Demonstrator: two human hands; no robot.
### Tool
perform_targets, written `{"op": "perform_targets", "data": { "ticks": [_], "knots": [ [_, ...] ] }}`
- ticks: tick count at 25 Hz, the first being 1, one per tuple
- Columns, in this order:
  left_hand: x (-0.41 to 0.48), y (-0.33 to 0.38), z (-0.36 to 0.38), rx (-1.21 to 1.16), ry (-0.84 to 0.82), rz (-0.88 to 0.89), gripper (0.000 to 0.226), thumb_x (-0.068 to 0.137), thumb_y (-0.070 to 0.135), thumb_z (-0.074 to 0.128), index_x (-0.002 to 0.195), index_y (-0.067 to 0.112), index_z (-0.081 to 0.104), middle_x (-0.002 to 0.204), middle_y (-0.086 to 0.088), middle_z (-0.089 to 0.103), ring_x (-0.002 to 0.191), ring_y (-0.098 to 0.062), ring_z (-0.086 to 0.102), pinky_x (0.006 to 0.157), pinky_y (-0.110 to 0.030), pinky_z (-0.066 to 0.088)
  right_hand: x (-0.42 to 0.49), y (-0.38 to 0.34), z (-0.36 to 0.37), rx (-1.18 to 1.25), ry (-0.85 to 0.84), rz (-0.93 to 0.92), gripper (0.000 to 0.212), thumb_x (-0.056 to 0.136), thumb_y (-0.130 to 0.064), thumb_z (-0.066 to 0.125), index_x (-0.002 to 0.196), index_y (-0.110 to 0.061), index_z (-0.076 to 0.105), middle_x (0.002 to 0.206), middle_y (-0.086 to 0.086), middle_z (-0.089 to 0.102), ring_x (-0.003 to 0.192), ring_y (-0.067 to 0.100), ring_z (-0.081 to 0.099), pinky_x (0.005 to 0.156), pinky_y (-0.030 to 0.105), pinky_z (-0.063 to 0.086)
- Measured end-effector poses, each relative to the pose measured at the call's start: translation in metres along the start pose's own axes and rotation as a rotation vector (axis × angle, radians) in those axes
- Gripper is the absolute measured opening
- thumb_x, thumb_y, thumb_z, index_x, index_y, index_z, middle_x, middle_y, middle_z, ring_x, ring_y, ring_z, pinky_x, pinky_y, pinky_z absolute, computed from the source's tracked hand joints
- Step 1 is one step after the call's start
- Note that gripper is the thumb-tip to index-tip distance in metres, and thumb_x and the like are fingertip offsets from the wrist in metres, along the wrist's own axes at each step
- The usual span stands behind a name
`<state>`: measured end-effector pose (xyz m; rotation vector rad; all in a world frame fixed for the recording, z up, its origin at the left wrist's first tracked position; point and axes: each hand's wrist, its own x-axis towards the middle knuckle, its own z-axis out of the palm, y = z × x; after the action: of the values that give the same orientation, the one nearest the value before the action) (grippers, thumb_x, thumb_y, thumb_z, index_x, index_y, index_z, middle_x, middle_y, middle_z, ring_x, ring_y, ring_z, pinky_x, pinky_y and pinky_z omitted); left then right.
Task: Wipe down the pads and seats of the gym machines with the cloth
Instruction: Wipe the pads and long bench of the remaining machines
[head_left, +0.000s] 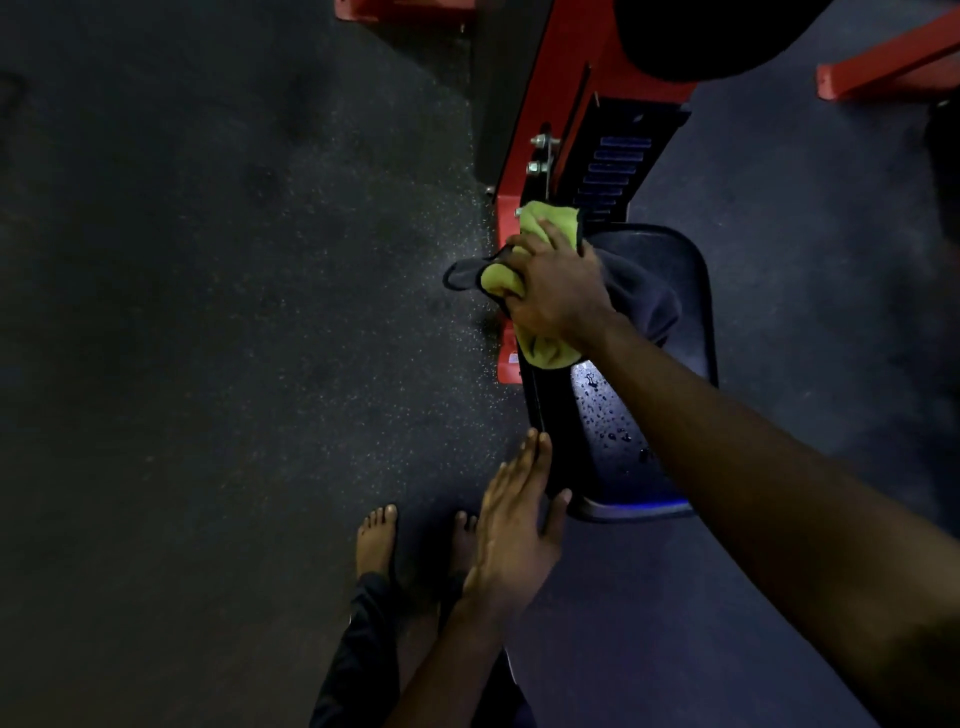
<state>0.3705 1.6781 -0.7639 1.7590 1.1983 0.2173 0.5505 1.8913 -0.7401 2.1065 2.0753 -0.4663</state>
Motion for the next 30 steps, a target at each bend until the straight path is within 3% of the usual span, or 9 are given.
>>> {"op": "perform_targets", "data": {
  "ticks": [3,8,13,16,19,22,26,28,30],
  "knots": [
    [-0.011,0.0,0.0,-0.041,-0.022,0.007,0.064,0.104,0.037,0.044,0.16,0.026,0.015,0.166,0.016,0.005,0.148,0.009,0.0,0.124,-0.025,0.01,-0.04,-0.003,0.012,0.021,0.034,-0.005,0.055,0.092,-0.052,0.054,0.143,-0.033,0.053,0.16,-0.008,0.036,0.154,0.027,0.019,0.112,0.06,0.03],
    [-0.016,-0.004,-0.004,-0.074,-0.078,0.039,0.067,0.101,0.028,0.042,0.16,0.025,0.01,0.166,0.015,0.003,0.152,0.0,0.004,0.123,-0.04,0.019,-0.084,0.012,0.02,0.139,0.012,-0.023,0.055,0.088,-0.054,0.052,0.141,-0.038,0.055,0.16,-0.016,0.035,0.154,0.02,0.018,0.113,0.058,0.029],
    [-0.014,-0.018,-0.005,-0.037,-0.186,0.04,0.074,0.096,0.04,0.035,0.156,0.046,-0.007,0.163,0.028,-0.007,0.154,-0.01,0.01,0.115,-0.059,0.029,-0.076,0.008,0.015,0.151,0.013,0.077,0.053,0.095,-0.05,0.058,0.145,-0.04,0.049,0.162,-0.017,0.031,0.155,0.018,0.015,0.114,0.061,0.024],
    [-0.007,-0.024,-0.011,-0.115,-0.162,0.121,0.071,0.099,0.024,0.043,0.16,0.032,0.009,0.166,0.017,0.005,0.152,-0.004,0.013,0.121,-0.046,0.026,-0.129,0.008,0.027,0.229,0.113,0.248,0.053,0.094,-0.048,0.06,0.145,-0.036,0.051,0.159,-0.015,0.038,0.154,0.019,0.02,0.112,0.055,0.031],
    [0.005,-0.023,-0.027,-0.27,-0.085,0.126,0.057,0.096,0.005,0.046,0.151,0.018,0.043,0.154,0.011,0.038,0.143,-0.002,0.035,0.118,-0.029,0.033,-0.171,0.013,0.038,0.267,0.188,0.364,0.049,0.092,-0.046,0.061,0.138,-0.029,0.059,0.155,-0.01,0.046,0.151,0.02,0.028,0.112,0.056,0.036],
    [0.039,-0.018,-0.051,-0.39,-0.006,0.079,0.043,0.1,0.007,0.048,0.14,0.021,0.057,0.141,0.01,0.053,0.134,-0.006,0.049,0.114,-0.026,0.04,-0.17,0.005,0.04,0.334,0.275,0.607,0.048,0.093,-0.045,0.059,0.136,-0.025,0.061,0.154,-0.008,0.047,0.149,0.022,0.032,0.111,0.061,0.035],
    [0.124,-0.022,-0.084,-0.108,-0.039,0.237,0.051,0.105,0.033,0.038,0.156,0.031,0.03,0.163,0.004,0.02,0.15,-0.015,0.024,0.12,-0.051,0.028,-0.192,-0.028,0.053,0.385,0.348,0.817,0.051,0.095,-0.046,0.051,0.14,-0.022,0.057,0.157,-0.006,0.044,0.152,0.025,0.024,0.111,0.065,0.032],
    [0.163,-0.016,-0.1,0.099,-0.076,0.3,0.059,0.097,0.026,0.037,0.156,0.021,0.032,0.163,-0.004,0.022,0.15,-0.023,0.026,0.118,-0.058,0.028,-0.21,-0.04,0.06,0.327,0.339,0.753,0.056,0.092,-0.05,0.044,0.141,-0.024,0.055,0.155,-0.005,0.045,0.152,0.027,0.025,0.109,0.064,0.035],
    [0.184,-0.005,-0.113,0.176,-0.139,0.326,0.067,0.087,0.014,0.039,0.154,0.014,0.035,0.162,-0.008,0.027,0.15,-0.024,0.026,0.121,-0.054,0.022,-0.208,-0.046,0.062,0.264,0.301,0.747,0.06,0.092,-0.051,0.039,0.146,-0.026,0.05,0.157,-0.004,0.043,0.152,0.028,0.022,0.108,0.064,0.035]
  ]
}}
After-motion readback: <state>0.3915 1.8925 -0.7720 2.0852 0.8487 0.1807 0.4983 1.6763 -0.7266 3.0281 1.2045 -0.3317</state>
